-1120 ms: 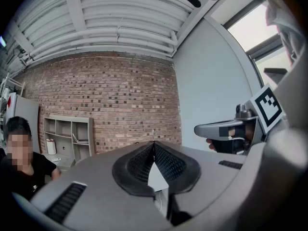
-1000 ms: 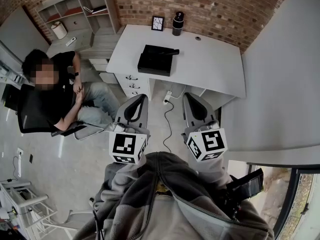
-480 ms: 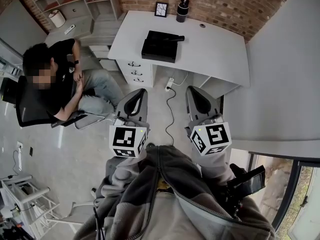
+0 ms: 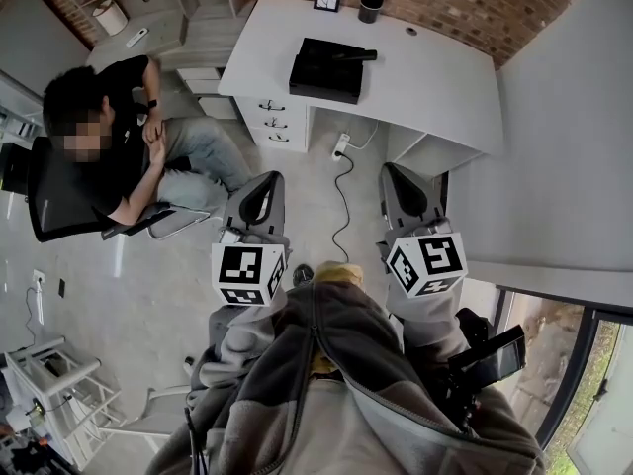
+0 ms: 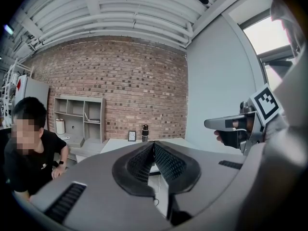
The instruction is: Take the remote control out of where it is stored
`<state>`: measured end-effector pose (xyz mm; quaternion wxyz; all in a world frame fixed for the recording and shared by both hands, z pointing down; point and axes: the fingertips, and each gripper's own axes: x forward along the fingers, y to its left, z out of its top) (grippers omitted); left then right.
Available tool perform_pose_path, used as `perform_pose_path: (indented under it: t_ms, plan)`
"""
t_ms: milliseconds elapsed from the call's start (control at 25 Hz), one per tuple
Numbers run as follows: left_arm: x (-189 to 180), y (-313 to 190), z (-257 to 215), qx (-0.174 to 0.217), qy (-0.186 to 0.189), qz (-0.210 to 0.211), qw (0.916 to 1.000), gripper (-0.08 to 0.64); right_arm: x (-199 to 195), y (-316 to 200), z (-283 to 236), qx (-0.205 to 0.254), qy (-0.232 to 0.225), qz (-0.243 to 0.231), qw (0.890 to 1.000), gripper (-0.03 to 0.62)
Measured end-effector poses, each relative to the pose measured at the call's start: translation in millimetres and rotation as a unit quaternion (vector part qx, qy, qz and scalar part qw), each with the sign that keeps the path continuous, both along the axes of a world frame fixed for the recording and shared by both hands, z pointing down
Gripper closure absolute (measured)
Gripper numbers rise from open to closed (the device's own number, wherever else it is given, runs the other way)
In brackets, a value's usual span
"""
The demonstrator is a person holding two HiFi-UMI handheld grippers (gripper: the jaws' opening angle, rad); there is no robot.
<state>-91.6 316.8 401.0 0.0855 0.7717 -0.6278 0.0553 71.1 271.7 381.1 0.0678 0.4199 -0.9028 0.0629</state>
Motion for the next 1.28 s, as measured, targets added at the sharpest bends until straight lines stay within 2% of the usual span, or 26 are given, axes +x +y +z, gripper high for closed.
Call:
perform_pose_path:
  t_ms: [360,600,760,920,1120,1280]
  plan:
    - [-20.7,-12.3,22.6,-0.028,0.007,-0.010,0.9996,0.554,-9.4,-20.8,30.1,-0.031,0.010,0.005,0.999,0.589]
    - [-25.2,-50.8,40.3,-0.041,0.000,-0.016,0.9990,0.554,-13.3,-72.7,53.9,-0.046,0.002,0.002,0.999,0.589]
    - [-39.5,-106.0,43.9,-0.044,-0.009,-0.030,0.9985,0.554,-23.2,-139.7,63.3,-0.050,-0.010,-0.003,0.999,0.589]
    - [-51.0,-185.0,38.1,-0.045,-0.007,-0.043,0.9980,0.554,-22.7,-219.7,60.4,-0.050,-0.013,-0.003,0.999,0.589]
    - [-50.2,-276.5,45.4,-0.067,-0.005,-0.054,0.9963,0.554,-9.2,-314.0,78.3,-0.082,-0.011,0.001,0.997,0.589]
    - [-48.8,-335.9,51.4,-0.077,-0.001,-0.060,0.9952,0.554,-16.6,-379.0,89.3,-0.095,-0.002,-0.010,0.995,0.589]
